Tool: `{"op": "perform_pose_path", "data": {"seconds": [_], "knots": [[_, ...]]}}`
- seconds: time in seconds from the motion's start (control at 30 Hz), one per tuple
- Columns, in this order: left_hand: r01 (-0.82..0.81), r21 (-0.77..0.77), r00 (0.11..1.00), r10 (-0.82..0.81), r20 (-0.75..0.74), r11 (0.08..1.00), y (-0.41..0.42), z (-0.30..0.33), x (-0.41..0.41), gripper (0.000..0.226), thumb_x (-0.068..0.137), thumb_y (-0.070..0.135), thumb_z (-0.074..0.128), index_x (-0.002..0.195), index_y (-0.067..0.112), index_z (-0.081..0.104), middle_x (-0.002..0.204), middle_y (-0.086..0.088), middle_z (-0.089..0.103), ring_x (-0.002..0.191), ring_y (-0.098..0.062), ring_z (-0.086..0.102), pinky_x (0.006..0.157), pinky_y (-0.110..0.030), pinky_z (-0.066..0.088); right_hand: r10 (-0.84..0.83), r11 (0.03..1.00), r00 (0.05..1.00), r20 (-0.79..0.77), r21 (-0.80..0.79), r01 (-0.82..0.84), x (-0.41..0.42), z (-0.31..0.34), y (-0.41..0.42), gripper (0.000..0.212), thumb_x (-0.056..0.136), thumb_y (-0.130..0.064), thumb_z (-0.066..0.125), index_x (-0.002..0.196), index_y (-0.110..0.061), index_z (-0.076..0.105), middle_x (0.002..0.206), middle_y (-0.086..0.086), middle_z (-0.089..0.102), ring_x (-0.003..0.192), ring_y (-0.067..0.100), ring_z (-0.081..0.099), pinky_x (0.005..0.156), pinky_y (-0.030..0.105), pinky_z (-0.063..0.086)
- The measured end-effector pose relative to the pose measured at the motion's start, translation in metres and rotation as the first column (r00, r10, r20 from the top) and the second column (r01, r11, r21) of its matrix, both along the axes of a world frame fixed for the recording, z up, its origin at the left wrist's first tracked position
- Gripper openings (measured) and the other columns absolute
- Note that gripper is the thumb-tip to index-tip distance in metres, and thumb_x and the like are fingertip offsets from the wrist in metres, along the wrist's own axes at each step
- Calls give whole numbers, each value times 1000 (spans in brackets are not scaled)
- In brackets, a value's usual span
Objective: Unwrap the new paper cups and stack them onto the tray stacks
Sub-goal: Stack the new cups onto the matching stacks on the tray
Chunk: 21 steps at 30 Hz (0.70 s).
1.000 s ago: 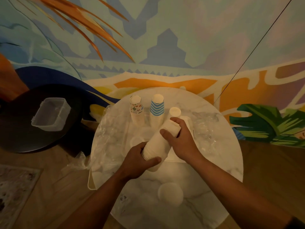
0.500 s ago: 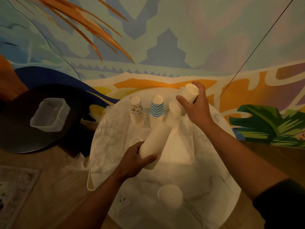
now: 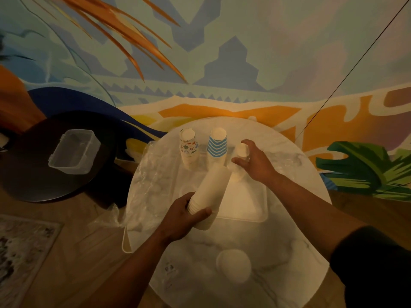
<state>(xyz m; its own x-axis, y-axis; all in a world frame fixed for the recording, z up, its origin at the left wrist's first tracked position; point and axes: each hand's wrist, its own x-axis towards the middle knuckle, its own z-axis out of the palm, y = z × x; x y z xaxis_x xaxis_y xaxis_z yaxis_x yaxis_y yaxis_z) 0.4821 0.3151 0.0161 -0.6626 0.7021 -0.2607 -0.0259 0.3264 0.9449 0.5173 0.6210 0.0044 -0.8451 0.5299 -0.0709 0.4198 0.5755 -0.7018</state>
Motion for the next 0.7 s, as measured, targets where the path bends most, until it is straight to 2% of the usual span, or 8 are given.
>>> {"op": "perform_pose_path", "data": {"seconds": [0.1,0.2,0.27,0.33,0.43,0.5,0.6,0.7], "knots": [[-3,6,1000,3,-6,1000,-1,0,-1,64,70,58,79,122,21,68,107,9,74,98,-9,70,77,-21,54,22,1000,997,71,-12,-21,2,1,1,81,87,-42,77,152,-16,36,153,7,46,138,25,45,107,29,34],[-4,22,1000,4,-11,1000,0,3,0,64,70,56,78,122,21,67,107,12,74,98,-7,70,77,-18,53,-6,1000,1000,3,-5,6,8,19,-6,78,91,-41,73,154,-17,35,159,3,38,144,19,37,113,26,27],[2,33,1000,-1,-9,999,0,5,-1,62,70,54,78,121,21,68,108,11,75,98,-7,70,78,-18,53,-49,999,993,-104,-15,48,17,33,-15,65,93,-38,71,148,-19,44,152,0,47,137,16,44,113,27,32],[5,38,1000,-5,-8,999,1,8,-1,60,70,54,78,120,23,68,108,12,75,97,-5,70,78,-17,53,-89,994,971,-221,-87,71,28,48,-27,48,93,-34,72,136,-21,56,138,-4,58,123,12,55,106,30,44],[9,45,1000,-9,0,999,3,12,1,56,68,53,78,118,28,67,108,13,74,97,-5,70,78,-18,53,-141,944,952,-271,-327,47,44,66,-52,31,93,-24,72,122,-21,61,122,-4,66,103,8,63,88,20,50],[19,46,1000,-19,-3,999,4,13,2,58,67,54,78,118,30,66,108,15,74,97,-4,70,77,-18,54,-134,866,965,-226,-500,3,53,75,-71,44,89,-28,73,129,-21,54,124,0,65,98,7,64,83,15,50],[42,51,999,-42,0,998,8,12,6,65,68,54,80,125,26,65,111,12,74,100,-6,70,80,-24,57,-40,775,993,-111,-630,-39,69,79,-93,80,75,-44,74,144,-32,36,123,-10,63,100,6,69,86,25,56],[73,57,997,-73,-15,996,10,14,9,67,69,51,80,128,27,63,113,15,73,102,-6,69,80,-21,56,-45,776,992,-122,-629,-42,75,77,-104,77,81,-32,81,144,-30,37,123,-6,65,101,4,69,84,24,56]]}}
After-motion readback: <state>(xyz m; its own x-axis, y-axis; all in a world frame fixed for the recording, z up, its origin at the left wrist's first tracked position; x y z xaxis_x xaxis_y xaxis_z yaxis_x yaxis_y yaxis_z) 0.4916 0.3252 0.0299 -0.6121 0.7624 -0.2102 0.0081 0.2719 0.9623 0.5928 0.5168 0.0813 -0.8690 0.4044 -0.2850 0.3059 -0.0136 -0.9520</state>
